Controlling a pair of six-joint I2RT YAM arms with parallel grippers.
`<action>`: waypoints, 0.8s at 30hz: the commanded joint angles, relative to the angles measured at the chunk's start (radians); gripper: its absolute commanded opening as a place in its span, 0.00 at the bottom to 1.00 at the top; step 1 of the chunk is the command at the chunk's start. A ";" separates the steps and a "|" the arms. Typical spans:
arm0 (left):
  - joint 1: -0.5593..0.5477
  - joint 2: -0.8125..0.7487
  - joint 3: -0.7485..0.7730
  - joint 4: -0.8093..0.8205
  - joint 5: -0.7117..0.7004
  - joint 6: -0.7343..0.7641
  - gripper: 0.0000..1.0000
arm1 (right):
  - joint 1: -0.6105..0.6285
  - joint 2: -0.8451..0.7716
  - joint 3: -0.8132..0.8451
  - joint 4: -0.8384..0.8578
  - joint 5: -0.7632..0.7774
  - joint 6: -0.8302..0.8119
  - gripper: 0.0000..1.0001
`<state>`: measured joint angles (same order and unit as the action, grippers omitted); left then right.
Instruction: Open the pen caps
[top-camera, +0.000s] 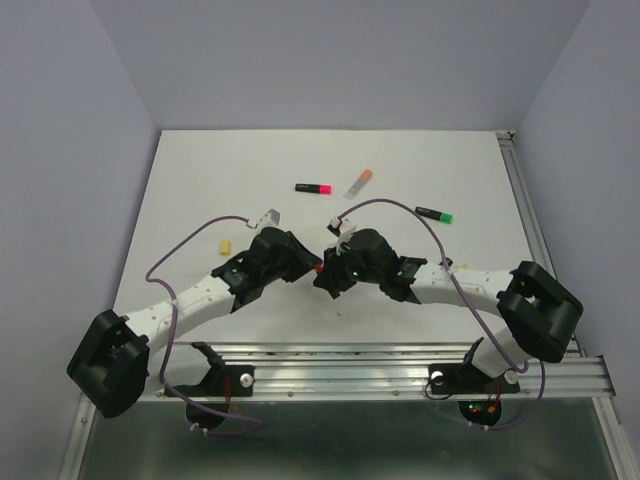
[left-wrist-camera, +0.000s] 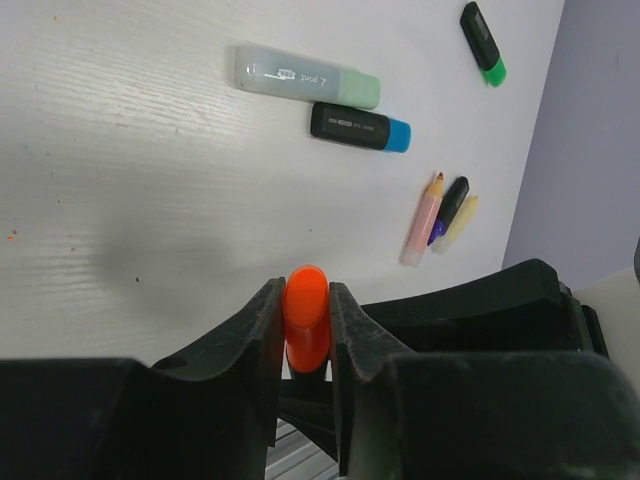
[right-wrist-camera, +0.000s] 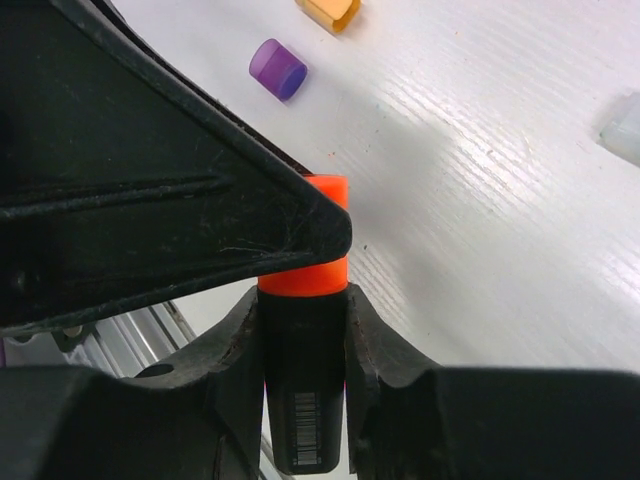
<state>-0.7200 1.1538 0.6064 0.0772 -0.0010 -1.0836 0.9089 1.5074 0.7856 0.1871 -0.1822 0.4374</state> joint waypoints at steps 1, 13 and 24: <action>-0.006 -0.026 0.006 0.038 -0.037 -0.021 0.00 | 0.030 0.002 0.067 0.035 0.004 -0.005 0.12; 0.311 0.105 0.202 -0.109 -0.298 0.082 0.00 | 0.232 -0.144 -0.124 -0.039 0.119 0.125 0.01; 0.508 0.045 0.216 -0.146 -0.154 0.255 0.00 | 0.282 -0.351 -0.217 -0.260 0.427 0.317 0.01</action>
<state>-0.2020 1.2991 0.8322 -0.0307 -0.1818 -0.9241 1.2167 1.2266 0.5076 0.0864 0.0147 0.6956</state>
